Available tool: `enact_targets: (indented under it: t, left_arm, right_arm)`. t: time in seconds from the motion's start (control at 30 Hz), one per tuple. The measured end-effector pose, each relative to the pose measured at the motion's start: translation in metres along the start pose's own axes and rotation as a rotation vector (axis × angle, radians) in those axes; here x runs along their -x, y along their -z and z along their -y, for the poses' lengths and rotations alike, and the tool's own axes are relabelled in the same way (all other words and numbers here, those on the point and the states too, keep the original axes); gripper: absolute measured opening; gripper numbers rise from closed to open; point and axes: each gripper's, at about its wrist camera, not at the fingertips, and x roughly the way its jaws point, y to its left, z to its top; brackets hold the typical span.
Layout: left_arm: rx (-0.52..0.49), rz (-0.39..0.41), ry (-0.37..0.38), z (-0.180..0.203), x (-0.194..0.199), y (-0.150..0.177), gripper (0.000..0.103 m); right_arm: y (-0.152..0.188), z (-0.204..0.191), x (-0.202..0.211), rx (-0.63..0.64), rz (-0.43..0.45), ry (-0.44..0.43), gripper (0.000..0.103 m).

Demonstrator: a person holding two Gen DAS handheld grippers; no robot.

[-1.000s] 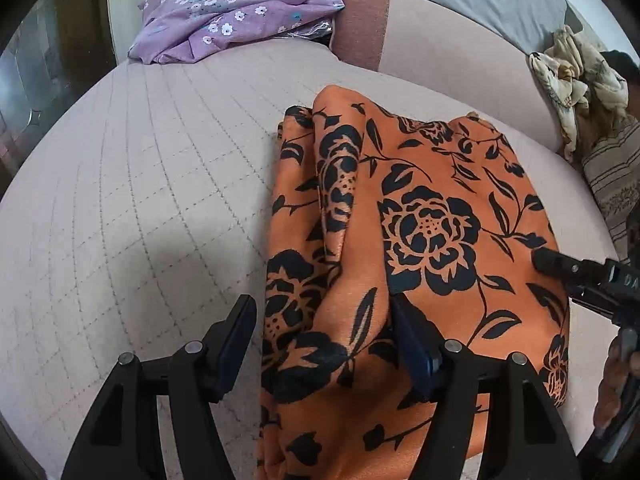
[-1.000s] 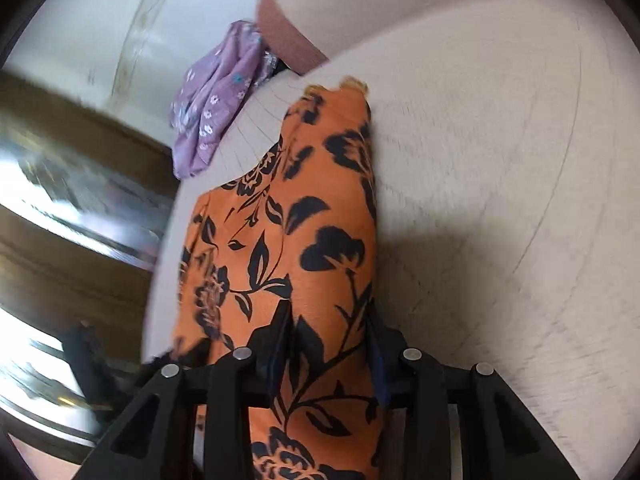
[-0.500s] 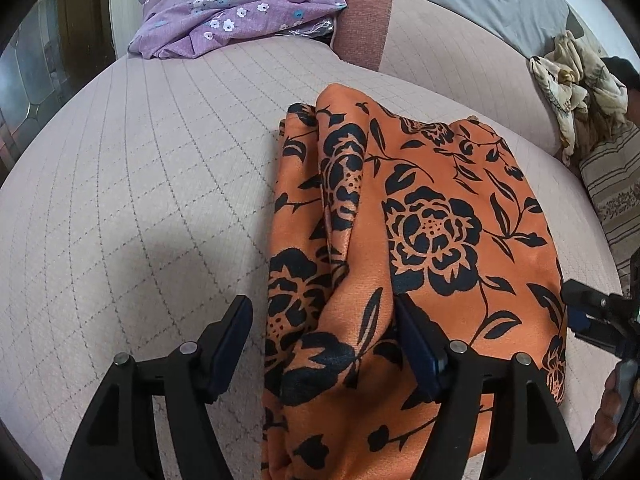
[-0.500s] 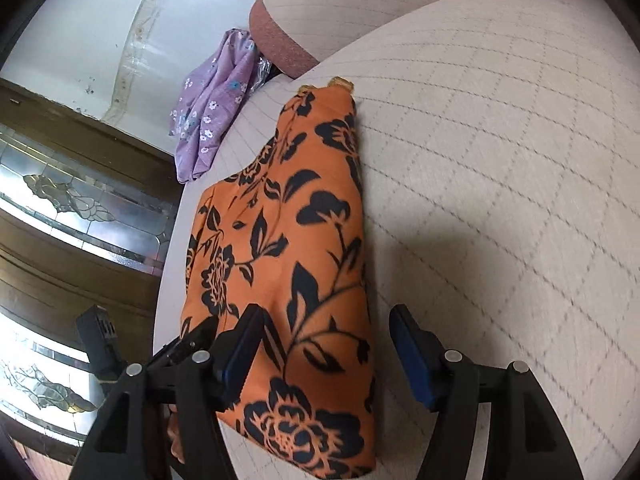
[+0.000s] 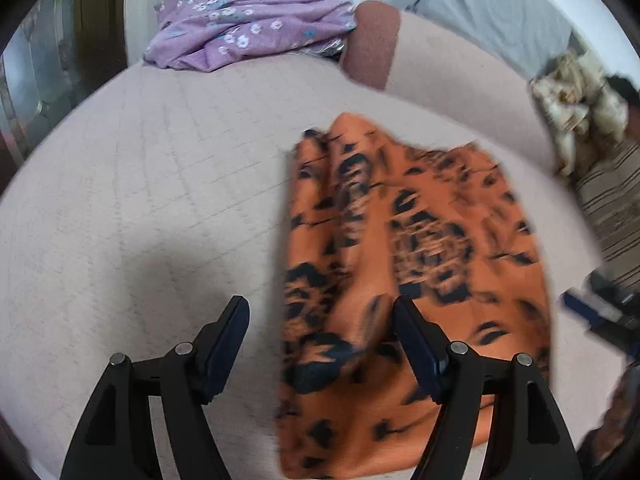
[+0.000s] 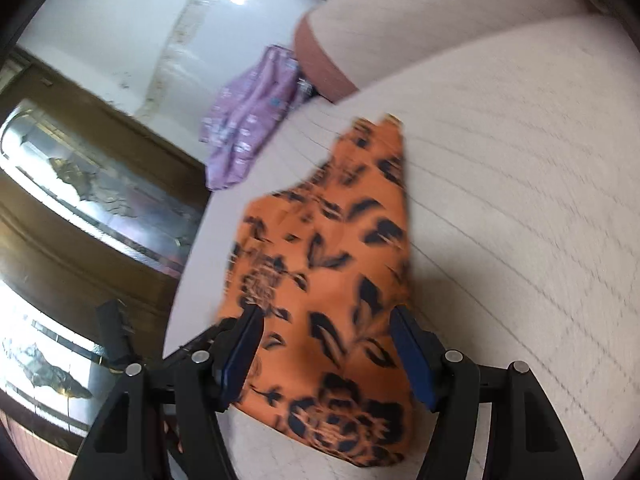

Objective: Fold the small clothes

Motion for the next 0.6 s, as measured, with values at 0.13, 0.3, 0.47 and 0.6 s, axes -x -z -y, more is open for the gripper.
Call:
enact_targets:
  t: [0.13, 0.3, 0.47, 0.6]
  left_arm:
    - [0.042, -0.022, 0.043, -0.01, -0.006, 0.001, 0.078]
    - [0.043, 0.003, 0.052, -0.01, -0.005, 0.002, 0.078]
    - [0.055, 0.005, 0.074, -0.014, -0.006, 0.004, 0.078]
    - [0.035, 0.01, 0.064, -0.013, -0.007, 0.005, 0.08]
  right_arm:
    - [-0.002, 0.014, -0.013, -0.073, -0.033, 0.031, 0.071]
    - [0.007, 0.012, 0.0, -0.032, -0.006, 0.053, 0.072]
    - [-0.022, -0.018, -0.003, 0.047, 0.003, -0.027, 0.073]
    - [-0.032, -0.005, -0.058, -0.04, -0.134, -0.076, 0.08]
